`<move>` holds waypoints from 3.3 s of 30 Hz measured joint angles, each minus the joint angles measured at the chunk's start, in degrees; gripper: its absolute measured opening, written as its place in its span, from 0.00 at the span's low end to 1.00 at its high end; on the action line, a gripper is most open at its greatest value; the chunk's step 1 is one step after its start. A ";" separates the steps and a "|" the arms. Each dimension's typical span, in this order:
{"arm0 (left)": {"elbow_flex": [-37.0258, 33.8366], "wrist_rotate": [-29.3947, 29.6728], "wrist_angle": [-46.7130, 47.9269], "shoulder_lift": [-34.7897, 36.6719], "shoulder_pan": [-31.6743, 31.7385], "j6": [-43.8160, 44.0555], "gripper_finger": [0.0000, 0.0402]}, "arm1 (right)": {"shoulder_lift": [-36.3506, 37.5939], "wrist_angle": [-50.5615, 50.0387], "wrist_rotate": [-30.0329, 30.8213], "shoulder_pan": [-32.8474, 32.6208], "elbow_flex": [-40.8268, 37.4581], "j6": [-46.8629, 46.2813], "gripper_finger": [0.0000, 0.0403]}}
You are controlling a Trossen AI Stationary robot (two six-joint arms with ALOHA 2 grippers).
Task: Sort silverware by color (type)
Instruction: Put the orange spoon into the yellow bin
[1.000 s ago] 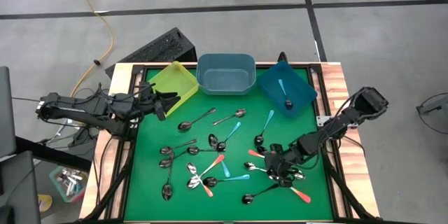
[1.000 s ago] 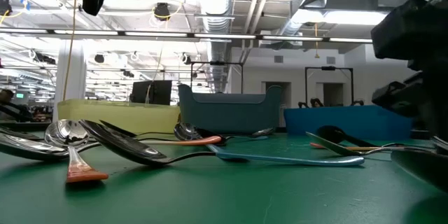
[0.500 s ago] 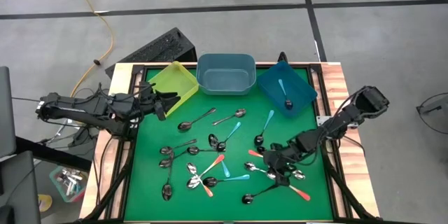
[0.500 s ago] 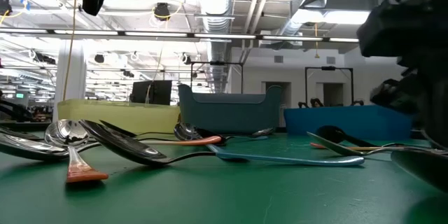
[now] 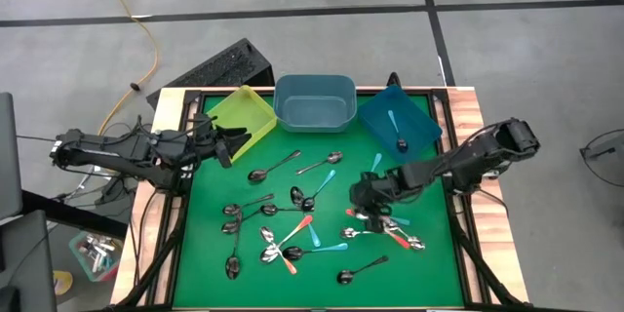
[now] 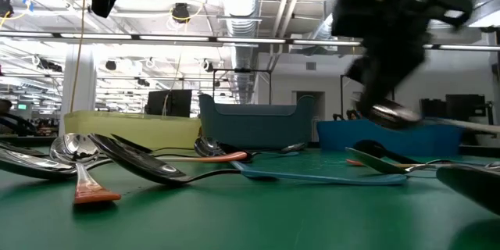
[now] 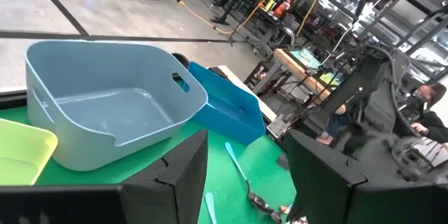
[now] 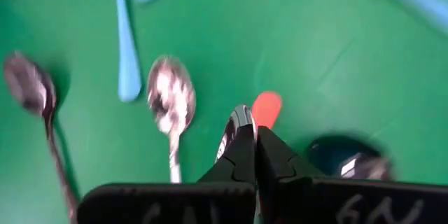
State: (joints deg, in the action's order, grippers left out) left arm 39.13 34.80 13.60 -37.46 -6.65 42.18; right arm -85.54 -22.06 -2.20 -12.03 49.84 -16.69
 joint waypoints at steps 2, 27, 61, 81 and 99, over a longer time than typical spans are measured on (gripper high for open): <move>0.00 -0.02 -0.03 0.00 -0.01 -0.05 0.44 | 0.00 0.27 2.10 2.45 1.94 1.98 0.02; 0.00 -6.31 -10.87 -4.78 3.79 -7.45 0.44 | -0.04 49.11 9.84 21.66 9.81 2.80 0.02; 0.02 -17.56 -21.26 13.85 7.40 -10.75 0.44 | -40.78 41.32 11.30 28.23 63.99 5.28 0.02; 0.02 -16.71 -20.21 18.41 7.43 -12.03 0.44 | -55.38 44.83 12.42 25.96 74.57 17.90 0.02; 0.02 -12.97 -18.86 18.39 7.43 -11.55 0.44 | -55.45 38.44 2.99 27.32 77.77 48.26 0.02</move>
State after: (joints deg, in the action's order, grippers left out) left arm 39.16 21.82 -5.26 -19.07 0.78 30.63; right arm -140.99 16.38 0.79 15.29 127.61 31.57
